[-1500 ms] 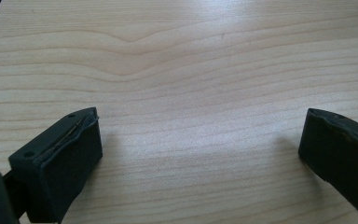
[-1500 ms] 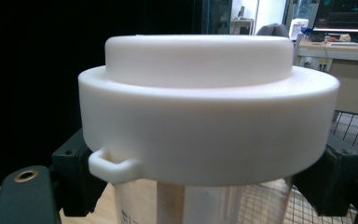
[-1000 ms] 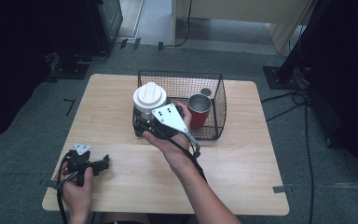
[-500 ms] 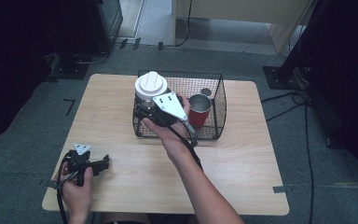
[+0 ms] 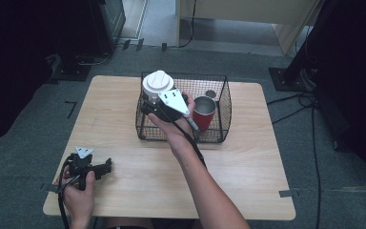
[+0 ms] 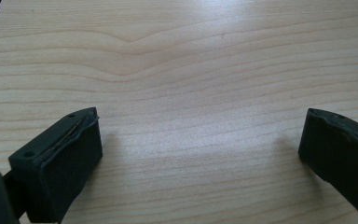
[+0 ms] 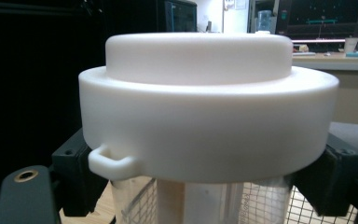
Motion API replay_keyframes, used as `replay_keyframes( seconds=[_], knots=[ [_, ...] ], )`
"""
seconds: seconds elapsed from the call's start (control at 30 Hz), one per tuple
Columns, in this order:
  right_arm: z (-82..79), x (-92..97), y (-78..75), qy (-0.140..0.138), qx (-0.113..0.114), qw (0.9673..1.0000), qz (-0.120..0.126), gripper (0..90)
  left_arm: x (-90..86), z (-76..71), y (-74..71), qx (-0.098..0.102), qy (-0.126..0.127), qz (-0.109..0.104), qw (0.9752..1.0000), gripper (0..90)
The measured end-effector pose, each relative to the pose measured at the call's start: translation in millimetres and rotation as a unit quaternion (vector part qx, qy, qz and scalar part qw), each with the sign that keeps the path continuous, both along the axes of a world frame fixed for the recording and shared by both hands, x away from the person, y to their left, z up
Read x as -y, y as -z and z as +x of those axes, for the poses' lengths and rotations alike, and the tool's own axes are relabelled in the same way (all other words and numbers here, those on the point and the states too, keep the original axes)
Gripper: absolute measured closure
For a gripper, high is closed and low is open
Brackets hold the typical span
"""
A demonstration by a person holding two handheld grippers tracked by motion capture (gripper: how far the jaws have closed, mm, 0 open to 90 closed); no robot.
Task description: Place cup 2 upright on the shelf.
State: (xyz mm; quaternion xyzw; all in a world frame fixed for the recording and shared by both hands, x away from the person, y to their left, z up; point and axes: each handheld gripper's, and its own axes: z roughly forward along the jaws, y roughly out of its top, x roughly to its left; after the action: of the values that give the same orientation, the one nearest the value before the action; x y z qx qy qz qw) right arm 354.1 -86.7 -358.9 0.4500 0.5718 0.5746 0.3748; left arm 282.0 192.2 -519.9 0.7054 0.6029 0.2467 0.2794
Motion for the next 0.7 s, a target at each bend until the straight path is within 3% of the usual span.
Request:
replay_keyframes(
  seconds=[0.27, 0.7],
  knots=[
    [16.6, 1.2, 10.4, 0.006, -0.022, 0.9997, 0.001, 15.8, 0.2, 0.3, 0.2, 0.002, -0.001, 0.0, 1.0, 0.0],
    [45.3, 0.4, 28.5, 0.011, -0.018, 0.9997, -0.009, 15.8, 0.2, 0.3, 0.2, 0.002, -0.002, 0.0, 1.0, 0.0]
  ],
)
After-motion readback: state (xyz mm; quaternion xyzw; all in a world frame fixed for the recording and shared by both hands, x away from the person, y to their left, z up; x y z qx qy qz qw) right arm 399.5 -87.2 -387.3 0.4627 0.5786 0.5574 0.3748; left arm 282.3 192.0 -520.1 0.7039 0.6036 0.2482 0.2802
